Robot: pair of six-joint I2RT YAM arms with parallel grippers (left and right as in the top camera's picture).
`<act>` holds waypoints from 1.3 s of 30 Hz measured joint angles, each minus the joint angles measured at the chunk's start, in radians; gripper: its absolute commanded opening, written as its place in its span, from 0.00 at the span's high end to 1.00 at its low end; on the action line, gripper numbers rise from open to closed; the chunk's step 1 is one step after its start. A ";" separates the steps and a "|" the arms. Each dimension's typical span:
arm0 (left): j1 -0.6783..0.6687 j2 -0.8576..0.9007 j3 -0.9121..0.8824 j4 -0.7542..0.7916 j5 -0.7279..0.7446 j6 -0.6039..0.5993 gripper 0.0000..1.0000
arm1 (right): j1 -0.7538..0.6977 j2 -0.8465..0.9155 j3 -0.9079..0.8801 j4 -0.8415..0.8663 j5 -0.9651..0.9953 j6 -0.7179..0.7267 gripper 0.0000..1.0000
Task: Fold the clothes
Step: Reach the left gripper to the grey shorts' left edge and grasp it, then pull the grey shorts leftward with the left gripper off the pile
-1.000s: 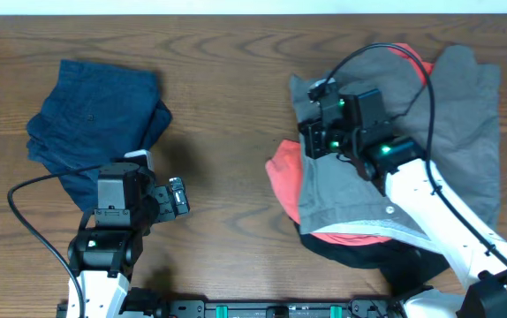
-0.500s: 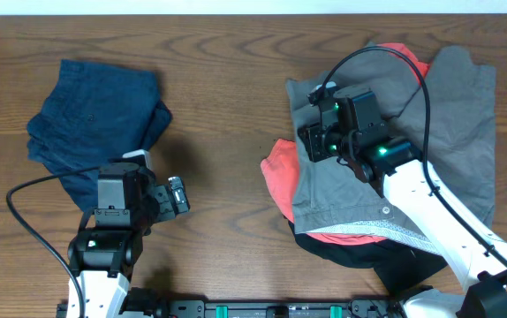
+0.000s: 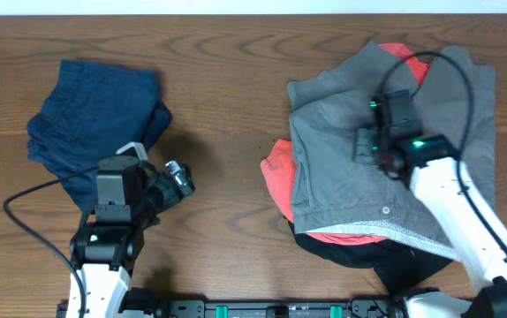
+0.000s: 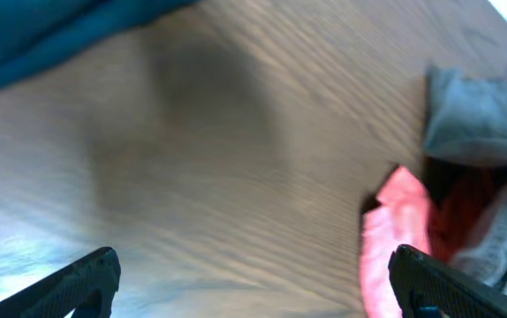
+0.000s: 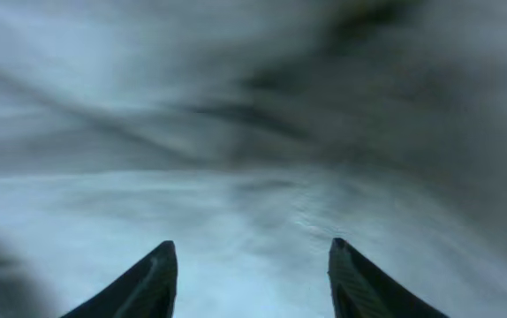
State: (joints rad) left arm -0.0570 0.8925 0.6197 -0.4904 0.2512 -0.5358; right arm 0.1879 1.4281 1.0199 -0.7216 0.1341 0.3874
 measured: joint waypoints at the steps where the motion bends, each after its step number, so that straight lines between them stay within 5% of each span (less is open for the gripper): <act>1: -0.011 0.021 0.000 0.019 0.017 -0.005 0.02 | -0.031 -0.009 0.000 -0.027 0.011 0.015 0.36; 13: -0.343 0.375 0.003 0.431 0.157 -0.042 0.02 | -0.271 -0.027 0.000 -0.204 0.028 0.076 0.34; 30: -0.602 0.753 0.010 1.020 0.176 -0.198 0.00 | -0.289 -0.027 0.000 -0.212 -0.010 0.076 0.35; 32: -0.626 0.782 0.011 1.069 0.175 -0.222 0.11 | -0.289 -0.027 0.000 -0.213 -0.012 0.076 0.35; 39: -0.667 0.829 0.020 1.149 0.169 -0.284 0.89 | -0.289 -0.027 0.000 -0.217 -0.019 0.076 0.37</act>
State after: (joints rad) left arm -0.7242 1.7210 0.6395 0.6582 0.4206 -0.8200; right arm -0.1009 1.4010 1.0199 -0.9382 0.1150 0.4633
